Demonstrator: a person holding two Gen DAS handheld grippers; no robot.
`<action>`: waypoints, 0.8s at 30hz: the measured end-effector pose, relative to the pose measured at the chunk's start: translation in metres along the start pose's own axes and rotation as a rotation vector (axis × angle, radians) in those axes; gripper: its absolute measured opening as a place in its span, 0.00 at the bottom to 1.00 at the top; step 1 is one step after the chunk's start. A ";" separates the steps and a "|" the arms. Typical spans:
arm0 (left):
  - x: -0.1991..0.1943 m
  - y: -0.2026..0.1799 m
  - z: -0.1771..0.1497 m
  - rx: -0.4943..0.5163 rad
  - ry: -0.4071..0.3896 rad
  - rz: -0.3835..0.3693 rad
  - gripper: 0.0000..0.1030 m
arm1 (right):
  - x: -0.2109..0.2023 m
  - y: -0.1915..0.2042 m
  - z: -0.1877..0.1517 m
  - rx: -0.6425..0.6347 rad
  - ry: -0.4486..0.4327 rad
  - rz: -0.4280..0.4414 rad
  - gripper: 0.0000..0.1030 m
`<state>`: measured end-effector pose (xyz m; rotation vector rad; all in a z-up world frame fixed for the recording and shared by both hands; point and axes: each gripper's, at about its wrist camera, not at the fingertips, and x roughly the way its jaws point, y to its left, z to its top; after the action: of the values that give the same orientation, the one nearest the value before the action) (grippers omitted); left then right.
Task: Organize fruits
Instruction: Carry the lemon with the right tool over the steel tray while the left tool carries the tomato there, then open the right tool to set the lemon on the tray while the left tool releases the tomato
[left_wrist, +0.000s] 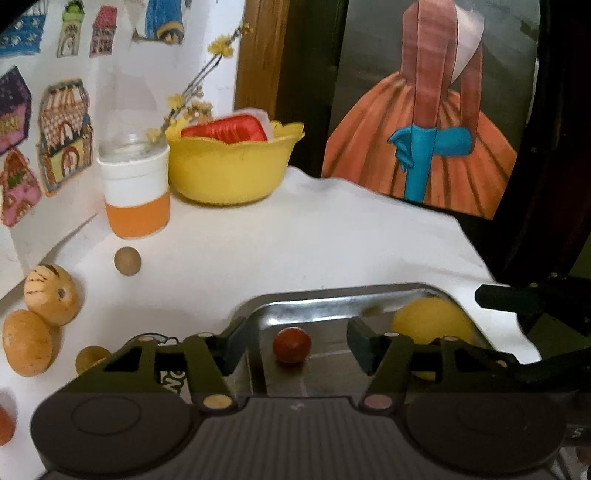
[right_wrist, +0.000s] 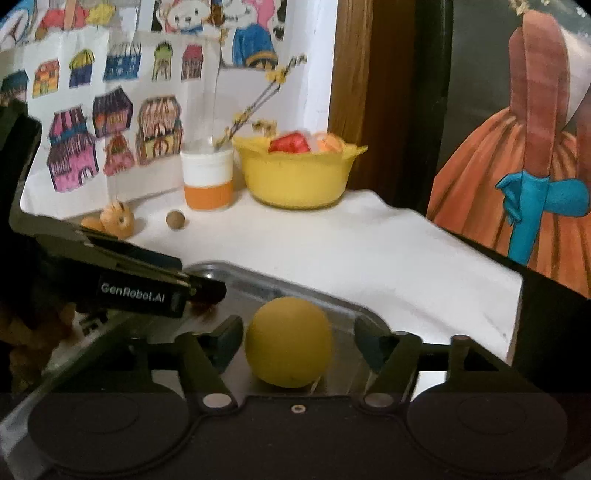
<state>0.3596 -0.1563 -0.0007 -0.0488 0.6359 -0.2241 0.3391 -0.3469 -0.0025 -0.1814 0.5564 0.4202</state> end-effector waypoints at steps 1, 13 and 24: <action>-0.004 0.000 0.001 -0.008 -0.009 -0.005 0.69 | -0.005 0.000 0.001 0.000 -0.010 -0.002 0.77; -0.072 0.010 0.003 -0.093 -0.149 0.020 0.98 | -0.068 0.015 -0.001 0.008 -0.116 -0.049 0.99; -0.143 0.026 -0.014 -0.125 -0.225 0.022 0.99 | -0.137 0.046 -0.006 0.035 -0.212 -0.064 0.99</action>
<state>0.2446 -0.0988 0.0682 -0.1854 0.4251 -0.1549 0.2112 -0.3535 0.0655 -0.1188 0.3482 0.3623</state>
